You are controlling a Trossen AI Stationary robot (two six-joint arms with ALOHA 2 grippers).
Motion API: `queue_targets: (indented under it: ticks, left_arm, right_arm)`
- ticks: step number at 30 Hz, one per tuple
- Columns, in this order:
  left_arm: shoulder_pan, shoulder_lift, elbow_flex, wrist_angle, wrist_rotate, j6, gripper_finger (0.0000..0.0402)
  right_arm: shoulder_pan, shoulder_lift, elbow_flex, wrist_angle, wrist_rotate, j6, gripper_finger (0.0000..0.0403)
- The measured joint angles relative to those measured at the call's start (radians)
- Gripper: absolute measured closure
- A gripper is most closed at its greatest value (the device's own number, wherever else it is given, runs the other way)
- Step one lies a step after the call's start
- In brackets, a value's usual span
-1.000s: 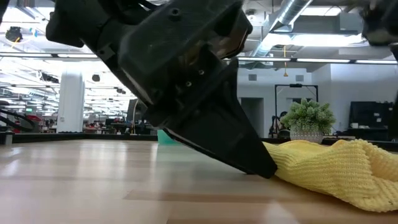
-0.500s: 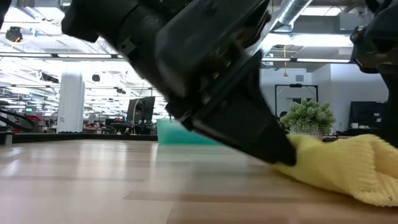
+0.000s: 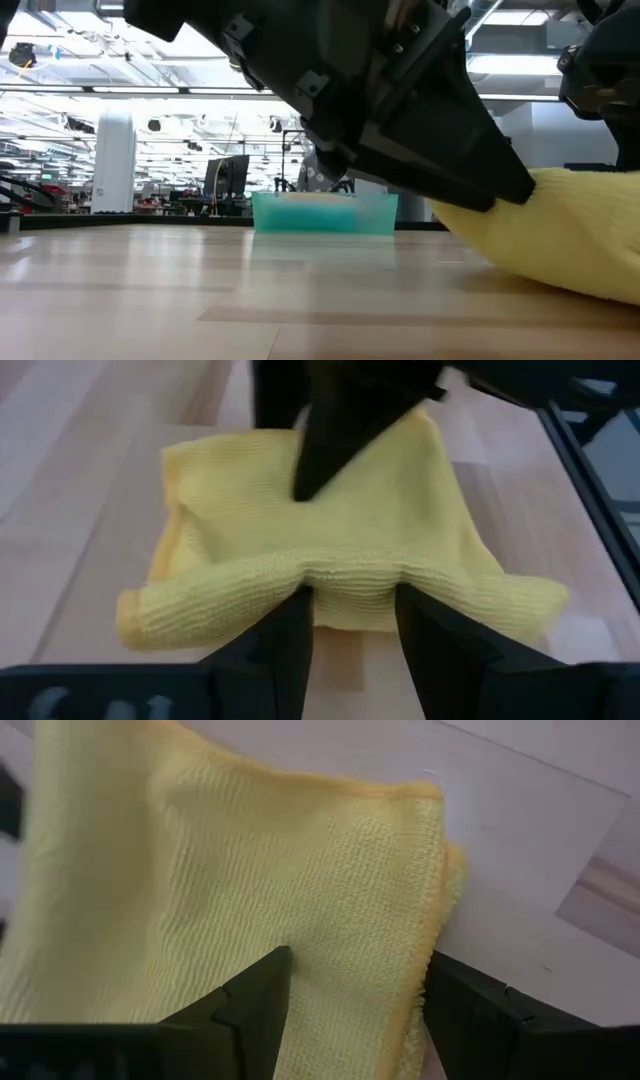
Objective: Roll microfiber towels into tight, uniform cylinder then place into a basket
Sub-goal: Roll the yellow towel
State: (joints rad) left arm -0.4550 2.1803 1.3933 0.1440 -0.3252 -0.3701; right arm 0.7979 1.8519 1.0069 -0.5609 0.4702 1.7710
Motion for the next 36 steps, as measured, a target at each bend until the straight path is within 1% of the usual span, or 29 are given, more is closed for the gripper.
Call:
queue_targets:
  ticks: [10, 16, 18, 21, 28, 31, 36]
  left_arm:
    - [0.025, 0.000, 0.000, 0.002, 0.006, -0.138, 0.0265]
    - [0.047, 0.001, 0.000, 0.002, 0.001, -0.152, 0.0265]
    - [0.055, 0.020, 0.004, 0.016, 0.007, -0.162, 0.0265]
    - [0.069, 0.067, 0.002, 0.018, 0.044, -0.178, 0.0265]
    - [0.076, 0.079, 0.005, 0.021, 0.044, -0.190, 0.0265]
    - [0.077, 0.079, 0.004, 0.020, 0.052, -0.191, 0.0265]
    - [0.076, 0.080, 0.004, 0.010, 0.051, -0.200, 0.0265]
  right_arm:
    - [-0.008, 0.001, -0.001, 0.016, 0.002, -0.001, 0.0168]
    - [-0.017, 0.002, -0.001, 0.028, 0.002, -0.025, 0.0168]
    - [-0.018, 0.002, -0.001, 0.029, 0.002, -0.026, 0.0168]
    - [-0.019, 0.002, -0.001, 0.029, 0.002, -0.026, 0.0168]
    - [-0.018, 0.003, -0.001, 0.032, 0.006, -0.031, 0.0168]
    - [-0.020, 0.004, -0.002, 0.060, 0.008, -0.084, 0.0168]
    - [-0.024, 0.006, -0.003, 0.118, 0.004, -0.222, 0.0168]
